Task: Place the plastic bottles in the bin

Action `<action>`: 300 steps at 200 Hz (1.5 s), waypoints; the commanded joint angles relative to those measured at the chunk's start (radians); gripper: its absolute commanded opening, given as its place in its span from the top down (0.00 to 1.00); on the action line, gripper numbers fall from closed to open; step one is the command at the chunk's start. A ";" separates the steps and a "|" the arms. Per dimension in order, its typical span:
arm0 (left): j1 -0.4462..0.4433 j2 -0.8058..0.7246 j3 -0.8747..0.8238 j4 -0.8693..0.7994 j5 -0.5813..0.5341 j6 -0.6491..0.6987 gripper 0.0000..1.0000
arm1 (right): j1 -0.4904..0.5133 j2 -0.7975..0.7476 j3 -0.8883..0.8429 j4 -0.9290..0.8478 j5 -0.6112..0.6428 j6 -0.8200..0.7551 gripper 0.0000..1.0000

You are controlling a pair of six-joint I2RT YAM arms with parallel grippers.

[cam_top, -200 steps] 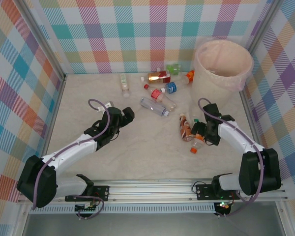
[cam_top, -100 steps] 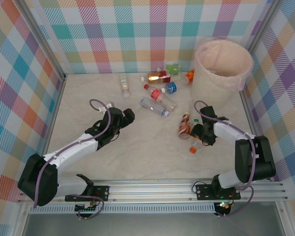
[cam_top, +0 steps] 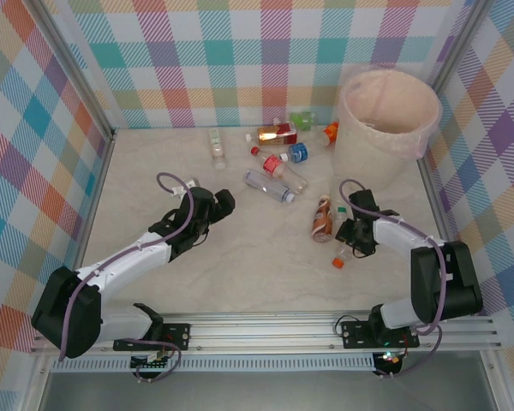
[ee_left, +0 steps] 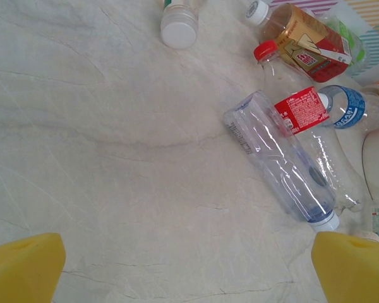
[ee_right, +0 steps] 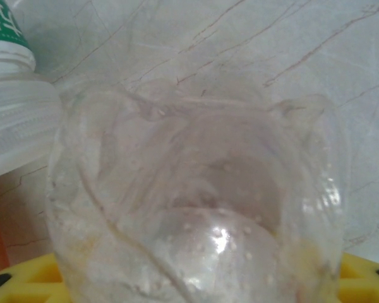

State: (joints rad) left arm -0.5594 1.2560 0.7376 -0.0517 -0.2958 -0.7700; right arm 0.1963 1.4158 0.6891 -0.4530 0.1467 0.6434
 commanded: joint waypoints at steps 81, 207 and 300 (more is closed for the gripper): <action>0.018 0.006 0.029 -0.014 0.015 -0.001 0.00 | 0.003 -0.271 -0.098 0.094 0.077 0.012 0.56; 0.026 0.021 0.023 -0.006 0.018 -0.034 0.00 | 0.003 -0.686 -0.075 0.245 0.037 -0.011 0.62; 0.060 0.017 0.011 0.017 0.068 -0.090 0.00 | 0.004 -0.544 0.142 0.446 -0.137 -0.013 0.62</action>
State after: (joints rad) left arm -0.5156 1.2690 0.7376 -0.0483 -0.2420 -0.8356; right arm 0.1963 0.8391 0.7574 -0.1093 0.0776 0.6365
